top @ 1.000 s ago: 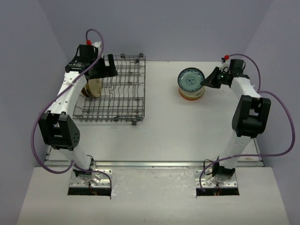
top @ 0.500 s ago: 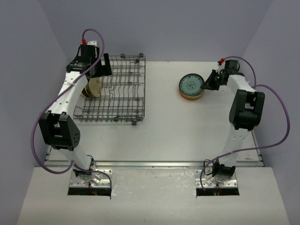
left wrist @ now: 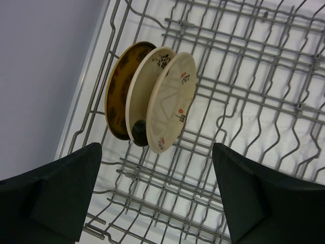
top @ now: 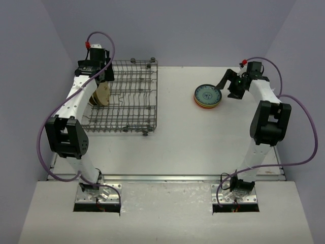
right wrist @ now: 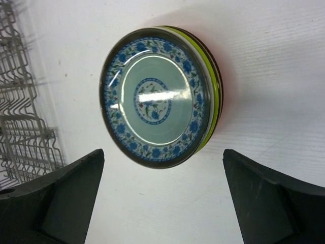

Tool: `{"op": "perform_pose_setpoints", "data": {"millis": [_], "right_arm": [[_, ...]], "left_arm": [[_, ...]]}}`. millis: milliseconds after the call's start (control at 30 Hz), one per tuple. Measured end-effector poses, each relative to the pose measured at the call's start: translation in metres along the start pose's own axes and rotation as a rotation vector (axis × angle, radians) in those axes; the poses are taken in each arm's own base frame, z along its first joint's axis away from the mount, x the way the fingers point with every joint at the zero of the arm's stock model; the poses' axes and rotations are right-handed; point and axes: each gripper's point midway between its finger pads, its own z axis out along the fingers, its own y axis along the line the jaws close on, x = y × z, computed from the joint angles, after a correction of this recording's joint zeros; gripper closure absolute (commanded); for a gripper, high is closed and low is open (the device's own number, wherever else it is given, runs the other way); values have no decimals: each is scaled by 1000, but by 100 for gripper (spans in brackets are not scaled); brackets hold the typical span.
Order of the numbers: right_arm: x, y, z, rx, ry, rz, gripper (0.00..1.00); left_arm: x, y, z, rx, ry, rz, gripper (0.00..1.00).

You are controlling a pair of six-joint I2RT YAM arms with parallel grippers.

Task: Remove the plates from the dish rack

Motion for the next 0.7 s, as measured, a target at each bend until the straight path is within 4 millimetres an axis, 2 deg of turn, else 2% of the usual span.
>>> {"op": "perform_pose_setpoints", "data": {"millis": [233,333,433,567,700], "right_arm": [[-15,38,-60,-57,-143,-72,1],[-21,53,-78,-97,-186,-96,1],[-16,60,-85,-125,-199,-105,1],[-2,59,-84,-141,-175,-95,1],[6,58,-82,-153,-152,-85,1]], "left_arm": [[30,-1,31,-58,95,74,21],[33,-3,40,-66,112,90,22],[32,-5,46,-66,119,96,23],[27,-11,55,-49,118,96,25],[35,-15,64,-36,140,110,25]]}}
